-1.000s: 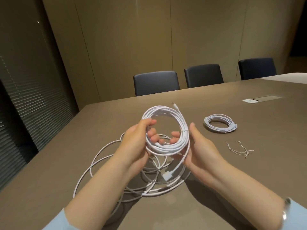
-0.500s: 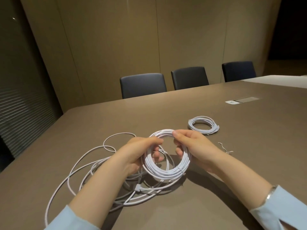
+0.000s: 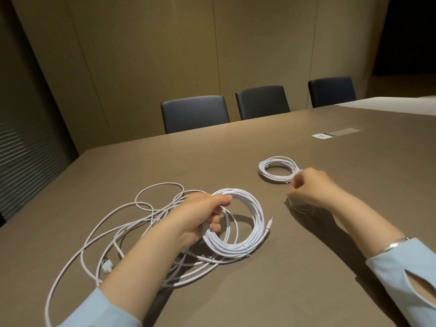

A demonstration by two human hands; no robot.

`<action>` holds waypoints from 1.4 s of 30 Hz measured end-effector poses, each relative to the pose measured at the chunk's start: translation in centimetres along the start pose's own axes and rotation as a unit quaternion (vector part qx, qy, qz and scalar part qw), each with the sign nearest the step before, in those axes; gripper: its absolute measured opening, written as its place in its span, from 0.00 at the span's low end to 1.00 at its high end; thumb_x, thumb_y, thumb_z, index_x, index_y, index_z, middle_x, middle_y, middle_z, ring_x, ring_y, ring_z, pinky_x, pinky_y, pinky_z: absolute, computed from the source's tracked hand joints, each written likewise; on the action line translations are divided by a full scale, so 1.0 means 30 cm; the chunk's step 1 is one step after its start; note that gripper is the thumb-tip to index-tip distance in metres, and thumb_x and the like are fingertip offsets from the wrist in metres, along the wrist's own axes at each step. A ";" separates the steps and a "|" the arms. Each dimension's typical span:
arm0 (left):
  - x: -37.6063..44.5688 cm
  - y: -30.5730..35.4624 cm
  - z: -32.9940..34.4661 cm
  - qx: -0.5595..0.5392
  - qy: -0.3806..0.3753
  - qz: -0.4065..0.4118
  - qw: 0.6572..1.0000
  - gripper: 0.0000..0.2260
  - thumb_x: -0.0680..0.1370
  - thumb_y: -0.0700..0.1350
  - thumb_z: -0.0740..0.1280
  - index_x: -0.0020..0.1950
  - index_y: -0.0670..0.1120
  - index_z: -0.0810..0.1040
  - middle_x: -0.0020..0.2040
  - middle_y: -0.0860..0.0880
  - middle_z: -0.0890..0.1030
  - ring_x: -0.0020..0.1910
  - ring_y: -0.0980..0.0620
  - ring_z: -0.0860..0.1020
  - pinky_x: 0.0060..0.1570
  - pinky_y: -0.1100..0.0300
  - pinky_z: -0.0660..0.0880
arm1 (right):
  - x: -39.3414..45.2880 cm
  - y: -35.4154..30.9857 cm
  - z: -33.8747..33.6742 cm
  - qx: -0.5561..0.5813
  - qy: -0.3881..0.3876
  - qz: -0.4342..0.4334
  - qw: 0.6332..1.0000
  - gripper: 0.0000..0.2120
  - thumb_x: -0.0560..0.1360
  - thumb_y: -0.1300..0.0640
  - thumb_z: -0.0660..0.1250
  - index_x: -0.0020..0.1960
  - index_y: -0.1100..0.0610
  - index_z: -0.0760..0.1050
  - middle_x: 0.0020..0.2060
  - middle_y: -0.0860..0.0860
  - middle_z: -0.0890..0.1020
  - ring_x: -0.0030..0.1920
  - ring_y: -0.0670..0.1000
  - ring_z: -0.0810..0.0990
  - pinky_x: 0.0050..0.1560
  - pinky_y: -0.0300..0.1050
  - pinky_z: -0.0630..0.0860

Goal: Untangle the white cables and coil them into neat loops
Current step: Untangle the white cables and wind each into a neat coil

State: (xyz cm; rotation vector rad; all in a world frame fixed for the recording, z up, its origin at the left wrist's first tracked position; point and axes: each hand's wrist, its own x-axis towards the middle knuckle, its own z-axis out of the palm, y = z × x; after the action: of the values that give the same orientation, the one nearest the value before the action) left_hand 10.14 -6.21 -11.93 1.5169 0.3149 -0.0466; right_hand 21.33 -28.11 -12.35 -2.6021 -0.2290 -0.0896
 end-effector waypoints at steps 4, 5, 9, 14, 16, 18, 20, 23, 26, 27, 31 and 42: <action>0.010 -0.001 0.021 -0.009 0.009 -0.003 1.000 0.06 0.78 0.39 0.68 0.42 0.38 0.75 0.24 0.52 0.62 0.20 0.56 0.60 0.19 0.65 0.58 | -0.007 0.014 -0.010 -0.074 -0.063 0.004 0.995 0.08 0.67 0.53 0.75 0.40 0.58 0.82 0.39 0.53 0.83 0.41 0.51 0.79 0.41 0.42 0.76; 0.013 -0.001 0.030 -0.012 0.008 -0.002 1.000 0.06 0.78 0.39 0.68 0.43 0.38 0.75 0.25 0.52 0.61 0.20 0.56 0.60 0.19 0.65 0.58 | -0.010 0.016 -0.011 -0.085 -0.074 0.006 0.994 0.09 0.67 0.52 0.76 0.41 0.57 0.82 0.39 0.53 0.83 0.42 0.51 0.79 0.42 0.42 0.76; 0.019 -0.002 0.053 -0.009 -0.001 -0.003 1.000 0.06 0.78 0.39 0.68 0.43 0.37 0.76 0.24 0.52 0.62 0.21 0.55 0.60 0.19 0.65 0.59 | -0.017 0.002 -0.004 -0.099 -0.086 -0.007 0.991 0.07 0.70 0.53 0.73 0.45 0.56 0.82 0.42 0.52 0.82 0.44 0.51 0.77 0.42 0.39 0.72; 0.021 -0.009 0.051 -0.011 -0.004 -0.006 1.000 0.06 0.78 0.39 0.68 0.44 0.37 0.76 0.25 0.51 0.62 0.21 0.55 0.60 0.19 0.65 0.60 | -0.025 -0.016 0.000 -0.077 -0.066 -0.020 0.995 0.05 0.71 0.56 0.71 0.42 0.58 0.82 0.41 0.55 0.82 0.42 0.52 0.77 0.36 0.41 0.71; 0.020 -0.009 0.047 -0.015 -0.006 -0.008 1.000 0.05 0.78 0.38 0.67 0.44 0.37 0.76 0.26 0.51 0.61 0.20 0.56 0.60 0.19 0.65 0.60 | -0.026 -0.023 -0.003 -0.055 -0.035 -0.025 0.998 0.06 0.71 0.57 0.70 0.40 0.60 0.81 0.39 0.56 0.82 0.41 0.53 0.77 0.35 0.41 0.71; 0.021 -0.009 0.045 -0.016 -0.009 -0.009 1.000 0.05 0.78 0.38 0.67 0.44 0.37 0.75 0.26 0.51 0.61 0.20 0.56 0.60 0.20 0.65 0.60 | -0.023 -0.028 -0.003 -0.028 -0.002 -0.031 0.999 0.07 0.71 0.58 0.69 0.39 0.61 0.81 0.38 0.58 0.83 0.42 0.55 0.78 0.38 0.42 0.72; 0.021 -0.009 0.044 -0.016 -0.012 -0.010 1.000 0.05 0.78 0.38 0.67 0.44 0.37 0.76 0.26 0.51 0.61 0.21 0.56 0.60 0.20 0.65 0.61 | -0.023 -0.036 0.000 0.001 0.027 -0.036 0.999 0.08 0.72 0.57 0.69 0.38 0.61 0.81 0.37 0.57 0.83 0.43 0.56 0.79 0.41 0.44 0.73; 0.023 -0.007 0.044 -0.018 -0.013 -0.014 1.000 0.05 0.78 0.38 0.67 0.45 0.37 0.76 0.26 0.51 0.61 0.22 0.55 0.60 0.20 0.65 0.61 | -0.029 -0.055 0.000 0.050 0.067 -0.052 0.995 0.07 0.74 0.57 0.69 0.40 0.60 0.81 0.36 0.54 0.82 0.43 0.53 0.78 0.41 0.43 0.70; 0.025 -0.008 0.044 -0.027 -0.014 -0.020 0.999 0.05 0.78 0.38 0.67 0.44 0.37 0.76 0.27 0.50 0.62 0.22 0.56 0.60 0.20 0.65 0.61 | -0.040 -0.078 -0.008 0.125 0.120 -0.078 0.982 0.06 0.75 0.59 0.68 0.40 0.58 0.80 0.34 0.50 0.81 0.39 0.51 0.77 0.41 0.41 0.70; 0.026 -0.009 0.042 -0.031 -0.014 -0.022 0.999 0.06 0.78 0.38 0.67 0.44 0.37 0.76 0.27 0.50 0.62 0.22 0.56 0.60 0.20 0.65 0.61 | -0.045 -0.087 -0.011 0.176 0.125 -0.082 0.973 0.05 0.74 0.59 0.69 0.40 0.58 0.80 0.33 0.51 0.81 0.36 0.51 0.78 0.39 0.41 0.72; 0.031 -0.009 0.030 -0.057 -0.012 -0.038 0.998 0.07 0.79 0.39 0.66 0.43 0.37 0.75 0.25 0.51 0.64 0.19 0.57 0.62 0.19 0.66 0.63 | -0.099 -0.137 -0.038 0.449 0.040 -0.103 0.887 0.03 0.76 0.65 0.68 0.43 0.63 0.78 0.35 0.56 0.81 0.32 0.47 0.79 0.34 0.38 0.77; 0.025 -0.004 0.003 -0.046 0.000 -0.054 0.997 0.06 0.79 0.39 0.66 0.43 0.38 0.75 0.25 0.48 0.70 0.21 0.54 0.70 0.25 0.63 0.74 | -0.188 -0.208 0.079 0.332 -0.120 -0.147 0.924 0.04 0.74 0.68 0.70 0.43 0.63 0.75 0.36 0.64 0.83 0.29 0.49 0.80 0.33 0.38 0.76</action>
State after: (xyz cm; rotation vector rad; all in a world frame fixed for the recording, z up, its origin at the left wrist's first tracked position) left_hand 10.84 -6.17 -12.21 1.4072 0.3925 -0.1161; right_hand 14.71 -22.44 -11.91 -1.8808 -0.6209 0.1762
